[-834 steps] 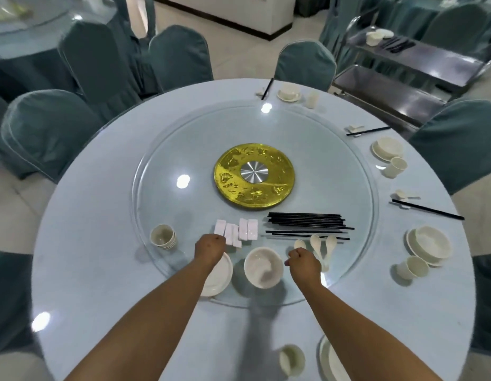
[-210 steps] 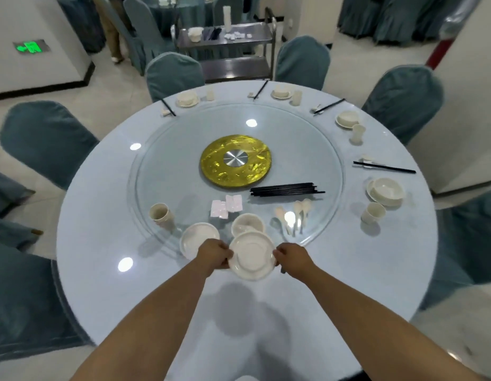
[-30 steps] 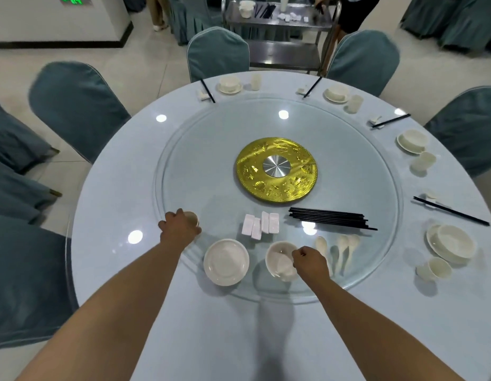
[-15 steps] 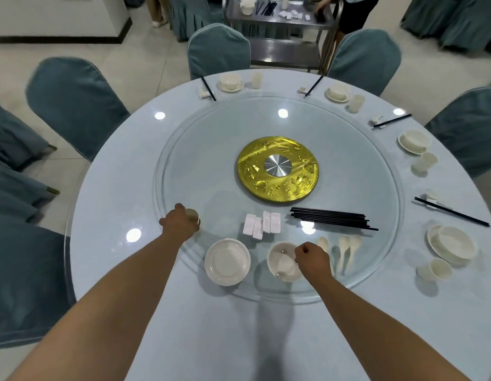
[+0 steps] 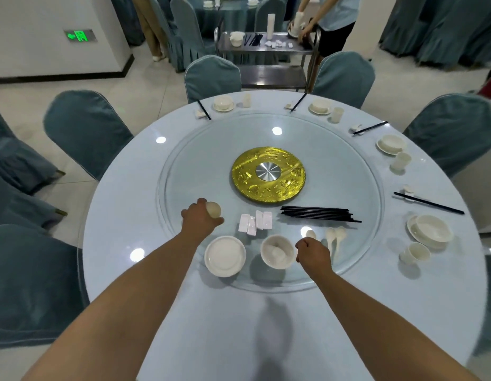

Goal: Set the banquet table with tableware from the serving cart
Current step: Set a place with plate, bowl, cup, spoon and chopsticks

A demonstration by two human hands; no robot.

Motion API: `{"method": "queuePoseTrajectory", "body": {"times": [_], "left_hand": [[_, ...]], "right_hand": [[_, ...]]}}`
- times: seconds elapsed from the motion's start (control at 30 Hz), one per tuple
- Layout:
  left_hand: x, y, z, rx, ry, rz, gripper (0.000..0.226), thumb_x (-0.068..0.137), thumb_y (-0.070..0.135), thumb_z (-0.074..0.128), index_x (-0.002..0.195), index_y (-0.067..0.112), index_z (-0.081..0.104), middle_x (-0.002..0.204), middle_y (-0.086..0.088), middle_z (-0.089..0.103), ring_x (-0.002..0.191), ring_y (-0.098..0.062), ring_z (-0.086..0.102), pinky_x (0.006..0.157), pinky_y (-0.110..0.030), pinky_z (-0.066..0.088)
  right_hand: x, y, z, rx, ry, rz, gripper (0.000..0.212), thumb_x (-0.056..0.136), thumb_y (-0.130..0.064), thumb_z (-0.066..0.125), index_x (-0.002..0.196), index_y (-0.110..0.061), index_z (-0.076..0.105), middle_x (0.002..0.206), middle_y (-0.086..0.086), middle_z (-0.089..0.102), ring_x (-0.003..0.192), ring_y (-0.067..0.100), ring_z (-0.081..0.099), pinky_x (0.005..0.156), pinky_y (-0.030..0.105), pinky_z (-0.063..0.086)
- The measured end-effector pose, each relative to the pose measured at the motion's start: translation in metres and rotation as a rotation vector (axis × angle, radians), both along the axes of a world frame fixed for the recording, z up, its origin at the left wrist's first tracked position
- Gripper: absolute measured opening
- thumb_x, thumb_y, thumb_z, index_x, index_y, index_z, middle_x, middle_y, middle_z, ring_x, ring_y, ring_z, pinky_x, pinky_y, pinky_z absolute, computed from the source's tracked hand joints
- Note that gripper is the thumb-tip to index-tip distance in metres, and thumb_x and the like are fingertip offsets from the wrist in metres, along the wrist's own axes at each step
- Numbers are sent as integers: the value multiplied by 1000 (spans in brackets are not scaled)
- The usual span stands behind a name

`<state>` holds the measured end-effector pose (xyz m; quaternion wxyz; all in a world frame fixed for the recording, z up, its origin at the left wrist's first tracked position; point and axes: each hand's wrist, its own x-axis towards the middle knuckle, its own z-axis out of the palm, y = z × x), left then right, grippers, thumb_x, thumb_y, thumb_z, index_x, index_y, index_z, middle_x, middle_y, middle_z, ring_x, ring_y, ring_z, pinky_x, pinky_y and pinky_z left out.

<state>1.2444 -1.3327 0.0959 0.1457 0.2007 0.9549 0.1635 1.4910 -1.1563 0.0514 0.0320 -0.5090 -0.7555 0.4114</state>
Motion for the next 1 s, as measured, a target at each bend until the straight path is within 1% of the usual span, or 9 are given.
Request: {"method": "queuePoseTrajectory", "body": {"times": [0.1,0.2,0.3,0.4,0.47,0.6,0.73,0.87,1.0], "left_hand": [[38,18,-1,2,-40,-71,74,74,53,76,130,16,45,119,-10,61,110,-29,59,99,-38,42],[76,34,-7,-1,-56,-168,75,73,52,77,132,17,46,121,-9,60,113,-27,57,98,-35,38],[116,54,-18,-35,-73,-268,77,73,54,76,133,16,45,122,-8,61,115,-26,57,97,-35,38],[148,71,-29,-25,-137,-336,79,73,53,76,136,17,44,128,-8,58,118,-27,55,101,-36,41],[172,82,-40,-43,-188,-369,84,73,54,76,141,19,40,134,-8,53,124,-29,49,104,-37,41],[214,99,-59,-63,-250,-435,84,74,55,75,140,20,38,128,-10,53,118,-30,50,98,-37,42],[249,112,-78,-87,-257,-549,81,74,55,75,137,17,41,125,-9,56,113,-28,54,97,-35,40],[276,119,-99,-132,-307,-604,82,75,54,74,139,16,39,128,-9,53,117,-29,51,100,-35,37],[292,116,-115,-169,-332,-607,82,73,54,75,136,17,39,126,-9,52,116,-31,49,96,-35,40]], "right_hand": [[24,-3,0,-18,-2,-14,31,95,-19,38,87,-8,65,79,8,70,81,25,64,70,34,50],[50,-4,-2,-33,21,-59,31,96,-21,37,85,-7,63,80,8,69,80,25,64,70,36,52],[87,1,-7,-39,35,-147,30,96,-22,39,86,-8,64,83,8,69,81,25,63,72,36,52],[122,7,-12,-61,17,-224,29,95,-18,40,85,-1,61,85,15,68,87,32,64,74,37,50],[147,11,-18,-64,0,-286,28,94,-14,40,88,7,58,90,22,67,92,37,63,72,36,47],[190,13,-26,-48,-37,-367,28,95,-12,42,90,7,61,90,21,69,93,36,62,82,38,48],[226,15,-37,-89,-56,-433,30,97,-14,40,88,5,62,90,18,69,90,35,63,82,39,50],[250,14,-50,-147,-35,-505,30,97,-15,41,95,7,62,94,22,68,82,30,61,74,35,49],[261,10,-59,-172,-28,-519,30,97,-16,41,96,6,62,94,21,68,88,34,63,79,40,53]]}}
